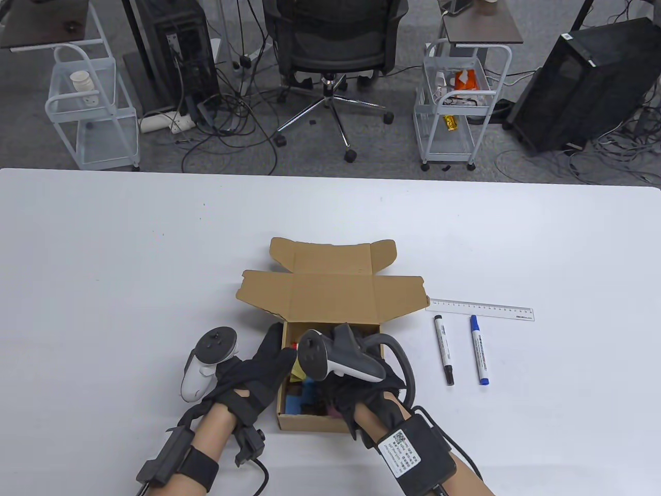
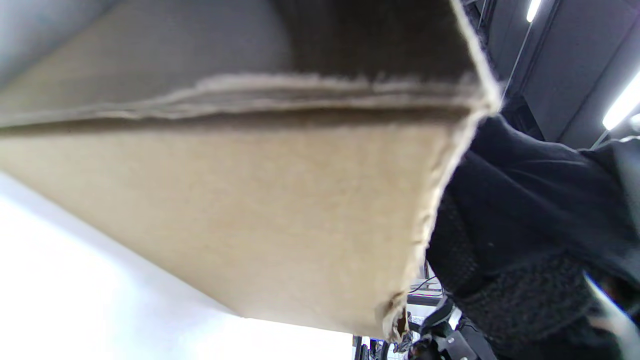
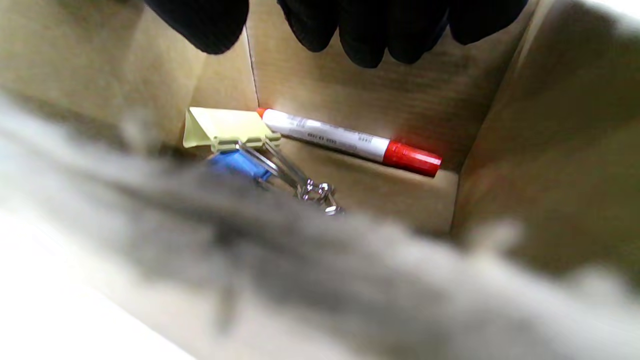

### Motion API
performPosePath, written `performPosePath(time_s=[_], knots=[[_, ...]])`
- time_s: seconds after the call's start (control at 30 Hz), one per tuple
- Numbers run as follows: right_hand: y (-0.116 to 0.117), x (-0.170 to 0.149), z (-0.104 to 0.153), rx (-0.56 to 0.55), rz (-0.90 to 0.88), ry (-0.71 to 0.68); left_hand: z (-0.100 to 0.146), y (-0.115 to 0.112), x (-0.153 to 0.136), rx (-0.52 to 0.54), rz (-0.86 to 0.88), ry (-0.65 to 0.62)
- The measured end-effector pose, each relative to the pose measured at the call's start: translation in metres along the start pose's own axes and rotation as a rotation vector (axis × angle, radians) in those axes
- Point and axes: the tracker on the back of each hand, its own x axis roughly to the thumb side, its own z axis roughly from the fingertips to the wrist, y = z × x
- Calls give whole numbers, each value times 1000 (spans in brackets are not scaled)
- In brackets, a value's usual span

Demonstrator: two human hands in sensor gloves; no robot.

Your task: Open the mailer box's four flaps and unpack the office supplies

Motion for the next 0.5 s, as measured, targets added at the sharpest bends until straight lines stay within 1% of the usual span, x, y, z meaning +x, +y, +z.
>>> performPosePath(time_s=[0.13,0.33,0.4,0.5], knots=[[6,-2,-9,58,-9,-4,0,0,0,0,1,-1],[21,-3,-21,222,-75,-36,0,0,0,3,5,-3],[25,-1,-23,261,-68,-47,0,0,0,3,4,-3],[30,3,-26,320,-4,-51,0,1,0,4,3,-2]])
